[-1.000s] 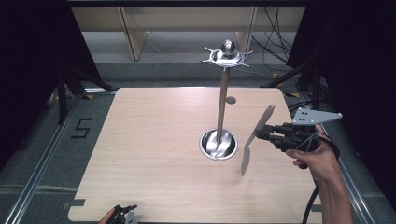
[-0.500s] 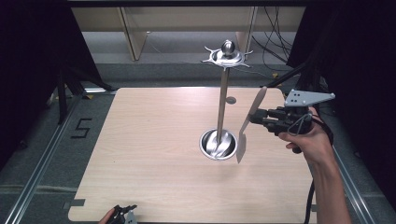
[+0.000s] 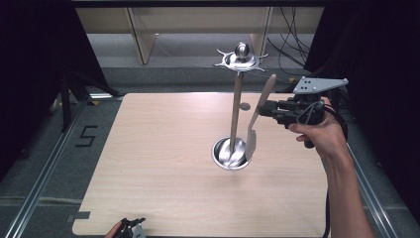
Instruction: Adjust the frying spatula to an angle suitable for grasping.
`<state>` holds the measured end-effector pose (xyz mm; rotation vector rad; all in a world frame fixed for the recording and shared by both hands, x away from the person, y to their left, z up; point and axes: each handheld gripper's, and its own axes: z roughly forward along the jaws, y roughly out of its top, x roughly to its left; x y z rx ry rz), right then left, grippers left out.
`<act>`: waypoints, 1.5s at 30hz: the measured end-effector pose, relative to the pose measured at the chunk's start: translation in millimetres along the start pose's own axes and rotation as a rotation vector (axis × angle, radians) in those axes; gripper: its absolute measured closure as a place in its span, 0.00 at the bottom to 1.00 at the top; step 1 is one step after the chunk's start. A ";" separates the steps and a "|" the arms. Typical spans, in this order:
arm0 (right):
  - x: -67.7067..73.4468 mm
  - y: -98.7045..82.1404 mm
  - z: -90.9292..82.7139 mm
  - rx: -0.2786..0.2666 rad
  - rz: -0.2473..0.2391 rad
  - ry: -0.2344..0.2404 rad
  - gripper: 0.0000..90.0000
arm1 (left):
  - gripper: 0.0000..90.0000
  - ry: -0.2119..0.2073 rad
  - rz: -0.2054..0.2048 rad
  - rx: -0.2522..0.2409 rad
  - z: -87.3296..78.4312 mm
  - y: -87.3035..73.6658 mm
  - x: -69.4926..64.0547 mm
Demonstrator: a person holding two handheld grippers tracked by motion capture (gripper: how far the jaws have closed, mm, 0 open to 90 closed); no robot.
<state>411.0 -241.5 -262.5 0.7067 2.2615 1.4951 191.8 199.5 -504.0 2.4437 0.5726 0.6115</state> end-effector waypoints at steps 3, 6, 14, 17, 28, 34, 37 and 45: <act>-1.6 4.0 1.0 0.019 0.020 0.006 0.82 | 0.17 0.018 0.003 0.004 -0.1 0.2 -0.5; -4.1 5.7 3.7 0.025 0.021 -0.002 0.82 | 0.17 0.011 0.004 0.000 0.0 0.3 -0.6; -6.1 9.8 10.7 0.033 0.016 0.012 0.82 | 0.17 0.002 0.002 -0.003 0.2 0.3 -0.3; -6.4 11.2 11.0 0.029 0.012 0.011 0.82 | 0.17 0.012 0.005 0.003 0.3 0.1 -0.2; -7.2 15.9 12.8 0.054 0.017 0.001 0.82 | 0.17 -0.001 0.004 0.004 0.9 0.1 -0.3; -8.5 17.6 16.3 0.065 0.007 0.004 0.82 | 0.17 0.018 0.005 0.005 -0.5 -0.1 0.3; -8.3 17.8 18.9 0.052 0.004 -0.006 0.82 | 0.17 0.030 0.004 0.007 1.3 -0.4 -0.5; -8.2 19.9 24.3 0.086 0.013 0.014 0.82 | 0.17 0.018 0.005 0.006 -0.2 -0.4 0.7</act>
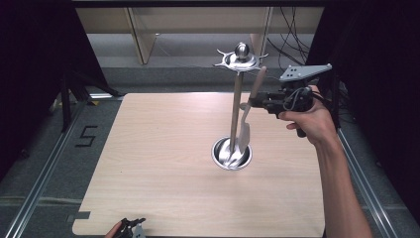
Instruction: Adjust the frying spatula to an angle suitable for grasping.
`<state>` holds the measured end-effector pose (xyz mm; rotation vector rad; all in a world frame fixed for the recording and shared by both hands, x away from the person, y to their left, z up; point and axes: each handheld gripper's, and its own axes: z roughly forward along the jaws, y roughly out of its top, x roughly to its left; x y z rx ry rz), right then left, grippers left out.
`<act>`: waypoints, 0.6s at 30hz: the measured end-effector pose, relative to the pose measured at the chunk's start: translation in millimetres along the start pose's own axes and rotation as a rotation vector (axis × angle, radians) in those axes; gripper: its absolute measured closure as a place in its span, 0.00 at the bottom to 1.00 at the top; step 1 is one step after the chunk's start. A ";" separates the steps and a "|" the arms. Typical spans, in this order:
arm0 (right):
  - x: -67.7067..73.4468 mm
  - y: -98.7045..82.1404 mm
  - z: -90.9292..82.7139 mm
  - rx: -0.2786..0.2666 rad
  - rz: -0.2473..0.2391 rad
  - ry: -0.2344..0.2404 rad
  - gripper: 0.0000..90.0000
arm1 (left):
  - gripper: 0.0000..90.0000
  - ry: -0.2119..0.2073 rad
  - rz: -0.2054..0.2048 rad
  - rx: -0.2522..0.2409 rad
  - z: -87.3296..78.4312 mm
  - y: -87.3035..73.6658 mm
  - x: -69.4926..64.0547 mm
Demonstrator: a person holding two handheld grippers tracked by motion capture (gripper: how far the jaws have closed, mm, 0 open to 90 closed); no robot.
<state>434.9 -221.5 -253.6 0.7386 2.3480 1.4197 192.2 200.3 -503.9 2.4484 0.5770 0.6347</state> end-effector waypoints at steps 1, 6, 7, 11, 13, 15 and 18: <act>-0.3 -0.3 0.3 0.000 0.000 0.003 0.82 | 0.17 -0.003 -0.002 -0.001 -0.1 0.0 -0.1; 0.8 -2.9 1.2 -0.019 0.008 0.003 0.81 | 0.17 0.001 -0.001 -0.002 1.1 0.1 -0.6; 0.8 -2.9 1.2 -0.019 0.008 0.003 0.81 | 0.17 0.005 0.001 -0.001 1.1 0.0 -0.5; 0.0 -6.2 0.8 -0.043 0.011 -0.011 0.81 | 0.17 -0.003 0.001 0.000 -0.3 0.1 -0.5; 1.1 -6.9 -0.2 -0.037 0.021 -0.006 0.81 | 0.17 -0.001 0.003 0.003 0.0 0.1 -0.7; -1.1 -7.6 -2.4 -0.033 -0.001 0.002 0.80 | 0.17 -0.007 -0.001 0.001 0.2 -0.1 -0.7; 0.9 -12.3 -2.9 -0.048 0.015 0.012 0.78 | 0.17 -0.002 0.000 -0.003 -0.2 0.3 -0.5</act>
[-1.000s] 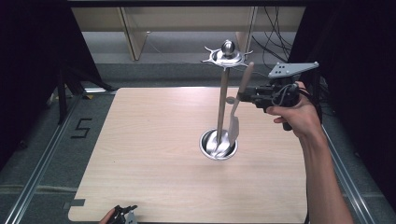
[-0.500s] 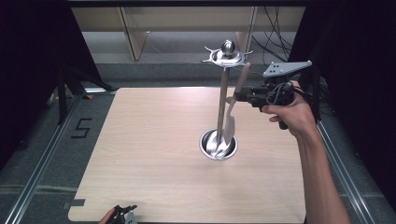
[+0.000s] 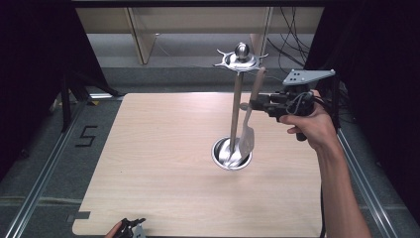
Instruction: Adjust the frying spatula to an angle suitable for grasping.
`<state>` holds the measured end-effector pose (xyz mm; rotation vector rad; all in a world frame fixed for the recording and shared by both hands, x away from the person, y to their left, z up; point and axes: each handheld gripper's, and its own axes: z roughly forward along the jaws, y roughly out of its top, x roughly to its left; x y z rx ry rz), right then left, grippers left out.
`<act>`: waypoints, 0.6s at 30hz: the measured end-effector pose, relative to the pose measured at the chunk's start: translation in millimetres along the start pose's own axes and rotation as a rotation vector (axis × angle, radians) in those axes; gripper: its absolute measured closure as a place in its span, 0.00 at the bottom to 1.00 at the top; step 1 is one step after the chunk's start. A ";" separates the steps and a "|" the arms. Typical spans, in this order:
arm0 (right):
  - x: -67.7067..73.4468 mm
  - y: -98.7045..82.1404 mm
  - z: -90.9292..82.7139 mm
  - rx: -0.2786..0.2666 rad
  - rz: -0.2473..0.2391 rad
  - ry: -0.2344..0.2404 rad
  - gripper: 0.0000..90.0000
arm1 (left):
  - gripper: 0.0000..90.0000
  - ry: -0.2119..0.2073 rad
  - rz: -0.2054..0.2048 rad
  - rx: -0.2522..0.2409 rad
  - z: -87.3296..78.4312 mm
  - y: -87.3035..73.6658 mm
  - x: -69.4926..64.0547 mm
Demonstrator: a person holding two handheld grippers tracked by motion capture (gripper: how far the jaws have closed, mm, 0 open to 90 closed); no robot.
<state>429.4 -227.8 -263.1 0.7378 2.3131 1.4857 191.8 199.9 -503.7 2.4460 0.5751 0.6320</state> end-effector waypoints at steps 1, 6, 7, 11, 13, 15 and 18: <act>-0.2 -1.7 0.6 -0.001 -0.006 0.000 0.78 | 0.17 -0.008 0.000 -0.003 0.4 0.1 0.3; 2.0 -6.5 -3.3 -0.030 0.030 0.000 0.70 | 0.17 -0.001 0.000 0.000 0.0 -0.3 0.2; 2.2 -6.7 -4.6 -0.025 0.023 -0.010 0.68 | 0.17 0.002 -0.001 0.000 0.1 -0.3 0.0; 6.5 -9.3 -8.7 -0.030 0.035 -0.031 0.60 | 0.17 0.001 0.000 0.000 0.0 -0.2 0.2; 7.4 -13.6 -10.0 -0.036 0.039 -0.034 0.57 | 0.17 0.001 -0.002 0.000 0.3 -0.2 -0.2; 8.5 -15.5 -9.7 -0.044 0.040 -0.043 0.56 | 0.17 0.002 0.005 0.008 0.4 0.0 -0.1; 9.2 -21.0 -10.4 -0.039 0.042 -0.053 0.54 | 0.17 -0.007 -0.003 0.003 0.5 -0.2 0.0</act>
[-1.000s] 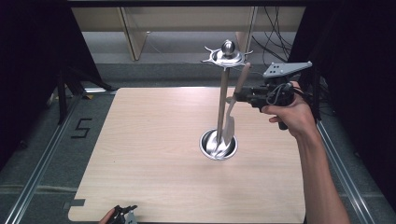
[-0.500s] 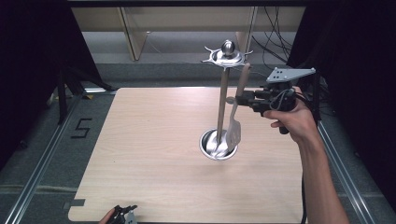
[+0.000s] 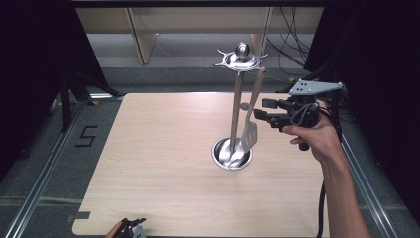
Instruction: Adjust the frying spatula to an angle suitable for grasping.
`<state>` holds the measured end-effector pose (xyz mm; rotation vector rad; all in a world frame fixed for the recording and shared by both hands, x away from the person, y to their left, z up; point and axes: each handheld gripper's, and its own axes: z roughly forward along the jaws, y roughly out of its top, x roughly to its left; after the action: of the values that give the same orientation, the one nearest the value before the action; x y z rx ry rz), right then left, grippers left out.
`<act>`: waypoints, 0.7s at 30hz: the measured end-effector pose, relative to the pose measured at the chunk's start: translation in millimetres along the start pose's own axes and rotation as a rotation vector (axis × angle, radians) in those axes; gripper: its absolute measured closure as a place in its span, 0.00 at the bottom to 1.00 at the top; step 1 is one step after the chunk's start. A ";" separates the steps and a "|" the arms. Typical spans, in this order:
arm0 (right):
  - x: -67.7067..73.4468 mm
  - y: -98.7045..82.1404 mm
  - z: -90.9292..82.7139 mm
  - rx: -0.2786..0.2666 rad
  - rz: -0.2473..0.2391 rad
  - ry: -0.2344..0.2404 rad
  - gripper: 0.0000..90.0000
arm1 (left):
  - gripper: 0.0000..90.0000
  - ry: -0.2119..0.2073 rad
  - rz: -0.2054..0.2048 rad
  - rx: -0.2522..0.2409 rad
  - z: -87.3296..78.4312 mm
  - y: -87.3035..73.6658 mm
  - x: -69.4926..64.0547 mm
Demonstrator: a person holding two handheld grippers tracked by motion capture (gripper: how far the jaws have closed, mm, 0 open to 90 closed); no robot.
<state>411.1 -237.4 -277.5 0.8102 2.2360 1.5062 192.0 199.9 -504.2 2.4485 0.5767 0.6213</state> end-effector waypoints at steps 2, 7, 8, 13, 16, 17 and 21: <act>1.0 -3.9 -0.5 -0.003 0.014 0.002 0.53 | 0.17 -0.001 0.000 0.000 0.1 -0.1 -0.1; 1.9 -12.3 -0.9 0.001 0.014 -0.002 0.49 | 0.17 -0.001 0.001 0.000 0.1 0.1 -0.3; 1.4 -13.4 -1.0 0.005 0.001 0.000 0.49 | 0.17 -0.001 0.001 0.000 0.1 0.0 -0.3; 6.2 -21.1 -1.1 0.012 0.004 -0.018 0.45 | 0.17 -0.008 0.009 0.005 1.5 -0.1 0.1; 5.9 -23.1 -1.2 0.007 -0.001 -0.010 0.44 | 0.17 0.003 0.001 0.001 0.4 -0.2 -0.4; 6.6 -24.3 -1.5 0.013 -0.001 -0.010 0.44 | 0.17 0.003 0.002 0.000 0.4 -0.3 -0.4; 9.6 -30.7 -1.1 0.006 -0.016 -0.057 0.42 | 0.17 0.007 0.003 0.002 0.5 -0.2 -0.3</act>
<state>394.6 -241.0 -304.9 0.8240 2.2017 1.4516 192.0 199.7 -504.8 2.4505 0.5765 0.6308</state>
